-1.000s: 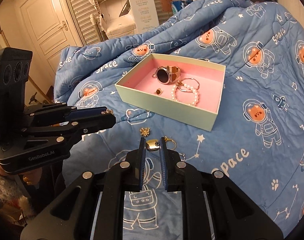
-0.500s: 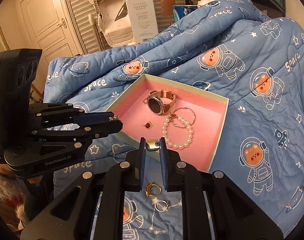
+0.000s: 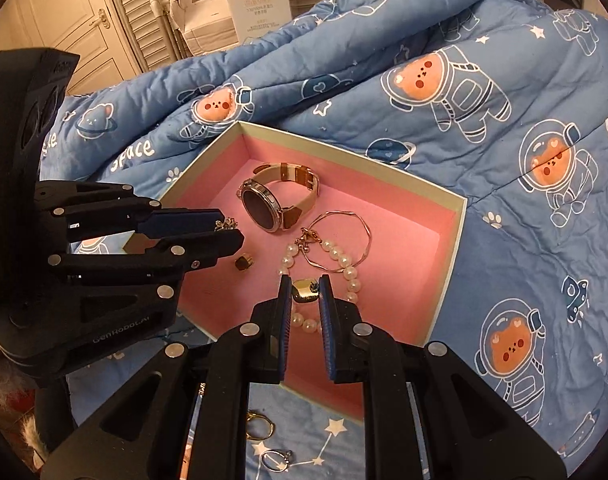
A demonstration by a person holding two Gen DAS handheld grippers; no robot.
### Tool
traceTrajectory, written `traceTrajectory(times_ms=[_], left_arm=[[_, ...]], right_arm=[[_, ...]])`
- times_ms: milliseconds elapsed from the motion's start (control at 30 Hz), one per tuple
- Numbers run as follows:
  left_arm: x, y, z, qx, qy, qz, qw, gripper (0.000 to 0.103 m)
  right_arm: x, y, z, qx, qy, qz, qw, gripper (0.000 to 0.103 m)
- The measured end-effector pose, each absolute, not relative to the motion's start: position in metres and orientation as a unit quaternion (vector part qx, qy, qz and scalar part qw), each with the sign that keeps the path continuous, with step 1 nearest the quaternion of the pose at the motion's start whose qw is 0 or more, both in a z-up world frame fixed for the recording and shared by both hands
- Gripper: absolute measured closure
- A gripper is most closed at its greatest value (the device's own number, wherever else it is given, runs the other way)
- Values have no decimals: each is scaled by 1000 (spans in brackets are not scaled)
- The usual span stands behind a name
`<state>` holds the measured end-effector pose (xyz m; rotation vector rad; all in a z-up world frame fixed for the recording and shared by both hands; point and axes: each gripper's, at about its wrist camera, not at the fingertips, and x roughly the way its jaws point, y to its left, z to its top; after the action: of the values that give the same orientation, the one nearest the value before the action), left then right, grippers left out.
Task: Organize jewelry
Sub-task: 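Carry the ring and flower earring over the pink box and lower them, then open the left gripper over the box while the right gripper opens too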
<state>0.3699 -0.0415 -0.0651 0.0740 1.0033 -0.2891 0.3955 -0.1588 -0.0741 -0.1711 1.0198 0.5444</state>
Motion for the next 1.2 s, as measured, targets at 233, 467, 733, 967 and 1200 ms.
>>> traceTrajectory(times_ms=[233, 467, 733, 967, 1200], left_arm=[[383, -48, -74, 53, 498, -138, 855, 85], [384, -47, -76, 56, 499, -134, 854, 84], [373, -41, -59, 44, 472, -130, 871, 62], [351, -26, -27, 13, 423, -127, 897, 39], [312, -6, -27, -12, 403, -121, 907, 18]], right_arm=[[405, -151, -88, -114, 497, 256, 821, 89], [409, -147, -96, -134, 505, 252, 815, 89], [408, -149, -97, -134, 498, 254, 818, 83], [398, -154, -82, -116, 477, 256, 833, 61], [365, -172, -56, -81, 436, 245, 862, 49]])
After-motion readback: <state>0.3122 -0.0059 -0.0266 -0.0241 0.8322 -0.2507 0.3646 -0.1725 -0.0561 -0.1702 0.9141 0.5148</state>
